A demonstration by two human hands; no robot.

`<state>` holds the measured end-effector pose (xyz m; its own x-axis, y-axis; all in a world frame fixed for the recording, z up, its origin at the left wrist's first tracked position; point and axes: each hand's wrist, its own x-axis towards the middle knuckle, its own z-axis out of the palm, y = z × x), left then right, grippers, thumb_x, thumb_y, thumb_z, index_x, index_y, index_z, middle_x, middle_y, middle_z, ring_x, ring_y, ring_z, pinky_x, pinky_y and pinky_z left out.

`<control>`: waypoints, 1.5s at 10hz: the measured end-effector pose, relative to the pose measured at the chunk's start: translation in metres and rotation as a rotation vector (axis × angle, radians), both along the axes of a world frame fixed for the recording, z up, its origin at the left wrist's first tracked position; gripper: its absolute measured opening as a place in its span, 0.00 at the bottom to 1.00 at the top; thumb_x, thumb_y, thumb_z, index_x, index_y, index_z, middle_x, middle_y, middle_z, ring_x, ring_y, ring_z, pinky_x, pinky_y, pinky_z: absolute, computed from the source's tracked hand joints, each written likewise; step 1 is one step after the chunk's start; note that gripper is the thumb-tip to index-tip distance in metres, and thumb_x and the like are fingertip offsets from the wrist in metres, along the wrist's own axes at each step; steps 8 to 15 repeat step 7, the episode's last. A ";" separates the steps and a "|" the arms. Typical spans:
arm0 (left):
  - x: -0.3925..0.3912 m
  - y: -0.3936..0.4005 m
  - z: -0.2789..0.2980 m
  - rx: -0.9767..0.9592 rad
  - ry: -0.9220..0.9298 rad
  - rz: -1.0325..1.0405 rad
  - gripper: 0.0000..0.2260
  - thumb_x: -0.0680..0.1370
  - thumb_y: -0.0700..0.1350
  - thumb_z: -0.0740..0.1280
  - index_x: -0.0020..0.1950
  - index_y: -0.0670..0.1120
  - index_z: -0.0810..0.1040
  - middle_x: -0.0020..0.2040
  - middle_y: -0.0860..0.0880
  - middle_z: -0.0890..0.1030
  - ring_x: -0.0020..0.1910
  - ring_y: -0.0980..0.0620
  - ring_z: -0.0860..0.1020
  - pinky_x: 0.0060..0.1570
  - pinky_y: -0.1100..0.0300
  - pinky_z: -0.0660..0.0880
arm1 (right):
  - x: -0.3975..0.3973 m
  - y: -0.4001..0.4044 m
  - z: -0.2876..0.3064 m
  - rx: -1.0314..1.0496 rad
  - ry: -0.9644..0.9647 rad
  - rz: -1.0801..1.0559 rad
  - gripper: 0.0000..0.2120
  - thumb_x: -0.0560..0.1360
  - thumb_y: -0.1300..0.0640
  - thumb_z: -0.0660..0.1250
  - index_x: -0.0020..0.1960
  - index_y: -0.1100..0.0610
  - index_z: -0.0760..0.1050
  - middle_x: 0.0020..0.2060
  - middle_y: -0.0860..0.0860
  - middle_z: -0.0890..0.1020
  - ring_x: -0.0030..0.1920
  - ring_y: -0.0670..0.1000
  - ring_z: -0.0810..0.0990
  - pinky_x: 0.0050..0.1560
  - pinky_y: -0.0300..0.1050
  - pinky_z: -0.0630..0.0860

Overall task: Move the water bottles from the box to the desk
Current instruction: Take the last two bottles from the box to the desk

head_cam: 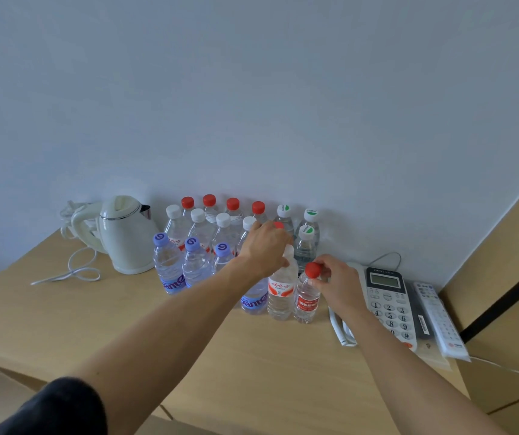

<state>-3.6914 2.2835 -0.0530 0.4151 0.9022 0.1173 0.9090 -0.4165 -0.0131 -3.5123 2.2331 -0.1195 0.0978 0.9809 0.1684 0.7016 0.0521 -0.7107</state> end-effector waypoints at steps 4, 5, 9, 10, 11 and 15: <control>-0.023 -0.016 0.013 0.122 -0.137 0.010 0.23 0.75 0.62 0.70 0.66 0.52 0.77 0.57 0.52 0.81 0.59 0.47 0.74 0.63 0.53 0.67 | 0.003 -0.002 0.003 -0.036 -0.032 0.026 0.17 0.73 0.65 0.70 0.60 0.53 0.79 0.51 0.49 0.84 0.52 0.51 0.81 0.51 0.40 0.71; -0.035 -0.019 0.021 0.135 -0.194 0.071 0.21 0.78 0.61 0.66 0.67 0.52 0.78 0.58 0.51 0.81 0.60 0.47 0.75 0.64 0.53 0.67 | 0.003 -0.002 0.007 -0.061 -0.026 0.029 0.14 0.74 0.62 0.69 0.59 0.53 0.78 0.50 0.48 0.84 0.52 0.50 0.81 0.49 0.41 0.71; -0.056 -0.025 0.039 0.056 -0.236 0.237 0.18 0.83 0.56 0.61 0.68 0.48 0.78 0.60 0.46 0.82 0.59 0.44 0.79 0.59 0.50 0.75 | 0.004 -0.005 0.026 -0.064 -0.017 -0.022 0.10 0.78 0.53 0.67 0.58 0.55 0.78 0.54 0.50 0.84 0.52 0.51 0.81 0.49 0.41 0.71; -0.056 -0.025 0.039 0.056 -0.236 0.237 0.18 0.83 0.56 0.61 0.68 0.48 0.78 0.60 0.46 0.82 0.59 0.44 0.79 0.59 0.50 0.75 | 0.004 -0.005 0.026 -0.064 -0.017 -0.022 0.10 0.78 0.53 0.67 0.58 0.55 0.78 0.54 0.50 0.84 0.52 0.51 0.81 0.49 0.41 0.71; -0.056 -0.025 0.039 0.056 -0.236 0.237 0.18 0.83 0.56 0.61 0.68 0.48 0.78 0.60 0.46 0.82 0.59 0.44 0.79 0.59 0.50 0.75 | 0.004 -0.005 0.026 -0.064 -0.017 -0.022 0.10 0.78 0.53 0.67 0.58 0.55 0.78 0.54 0.50 0.84 0.52 0.51 0.81 0.49 0.41 0.71; -0.056 -0.025 0.039 0.056 -0.236 0.237 0.18 0.83 0.56 0.61 0.68 0.48 0.78 0.60 0.46 0.82 0.59 0.44 0.79 0.59 0.50 0.75 | 0.004 -0.005 0.026 -0.064 -0.017 -0.022 0.10 0.78 0.53 0.67 0.58 0.55 0.78 0.54 0.50 0.84 0.52 0.51 0.81 0.49 0.41 0.71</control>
